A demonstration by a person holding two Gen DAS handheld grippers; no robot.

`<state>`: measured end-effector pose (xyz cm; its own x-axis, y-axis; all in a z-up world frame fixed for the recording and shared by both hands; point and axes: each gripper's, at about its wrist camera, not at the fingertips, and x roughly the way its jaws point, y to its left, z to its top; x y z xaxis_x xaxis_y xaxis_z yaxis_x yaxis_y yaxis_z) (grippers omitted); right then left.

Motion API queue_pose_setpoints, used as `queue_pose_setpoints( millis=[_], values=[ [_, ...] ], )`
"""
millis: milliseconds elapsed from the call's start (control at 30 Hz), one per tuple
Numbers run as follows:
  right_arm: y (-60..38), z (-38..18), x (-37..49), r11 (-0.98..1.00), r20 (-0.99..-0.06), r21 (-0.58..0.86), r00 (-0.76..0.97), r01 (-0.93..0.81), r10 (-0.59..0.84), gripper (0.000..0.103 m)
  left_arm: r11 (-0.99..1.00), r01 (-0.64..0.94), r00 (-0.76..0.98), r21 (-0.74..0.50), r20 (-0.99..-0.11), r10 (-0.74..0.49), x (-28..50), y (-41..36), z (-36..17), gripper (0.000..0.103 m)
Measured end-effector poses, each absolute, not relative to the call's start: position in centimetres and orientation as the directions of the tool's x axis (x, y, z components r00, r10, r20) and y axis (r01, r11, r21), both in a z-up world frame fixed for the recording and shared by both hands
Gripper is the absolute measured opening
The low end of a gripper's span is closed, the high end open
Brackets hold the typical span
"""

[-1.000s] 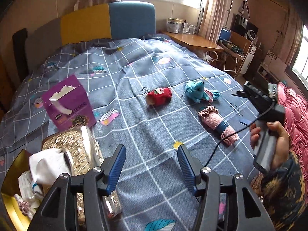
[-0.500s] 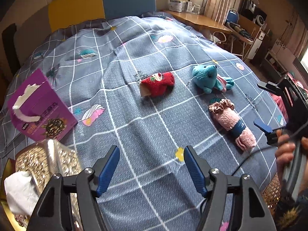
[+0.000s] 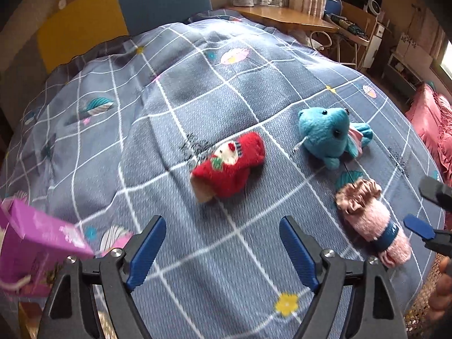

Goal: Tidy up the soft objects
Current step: 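Grasp the red snowman sock with the left tool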

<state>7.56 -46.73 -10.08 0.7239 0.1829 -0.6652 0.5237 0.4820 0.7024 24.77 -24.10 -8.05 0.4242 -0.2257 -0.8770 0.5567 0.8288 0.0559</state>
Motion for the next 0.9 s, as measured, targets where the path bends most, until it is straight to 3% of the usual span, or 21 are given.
queue_pose_setpoints(
  millis=[167,533,667,700,767,900],
  values=[
    [-46.3,-10.1,8.0,0.499,-0.666,0.701,0.717,0.51,0.204,0.102,0.785,0.603,0.456,0.139,-0.868,-0.196,26.7,-26.5,-9.4,0.085],
    [-46.2,-10.0,8.1,0.509,-0.668,0.695,0.718,0.507,0.196,0.102,0.72,0.666,0.431,0.196,-0.888,-0.157,30.1,-30.0,-13.5,0.083],
    [-46.4,-9.7,8.1,0.517,-0.672,0.681,0.723,0.518,0.161,0.102,0.735,0.66,0.425,0.153,-0.883,-0.198,29.5,-29.2,-13.4,0.041],
    [-46.4,-9.7,8.1,0.521,-0.673,0.677,0.724,0.519,0.154,0.102,0.753,0.644,0.429,0.133,-0.878,-0.212,29.4,-28.6,-13.0,0.036],
    [-46.3,-9.5,8.1,0.537,-0.677,0.666,0.722,0.518,0.143,0.097,0.783,0.617,0.416,0.073,-0.875,-0.247,29.1,-27.4,-12.3,0.027],
    [-46.2,-9.3,8.1,0.559,-0.687,0.642,0.718,0.524,0.116,0.09,0.837,0.547,0.412,0.008,-0.873,-0.261,27.8,-25.0,-11.2,0.027]
  ],
)
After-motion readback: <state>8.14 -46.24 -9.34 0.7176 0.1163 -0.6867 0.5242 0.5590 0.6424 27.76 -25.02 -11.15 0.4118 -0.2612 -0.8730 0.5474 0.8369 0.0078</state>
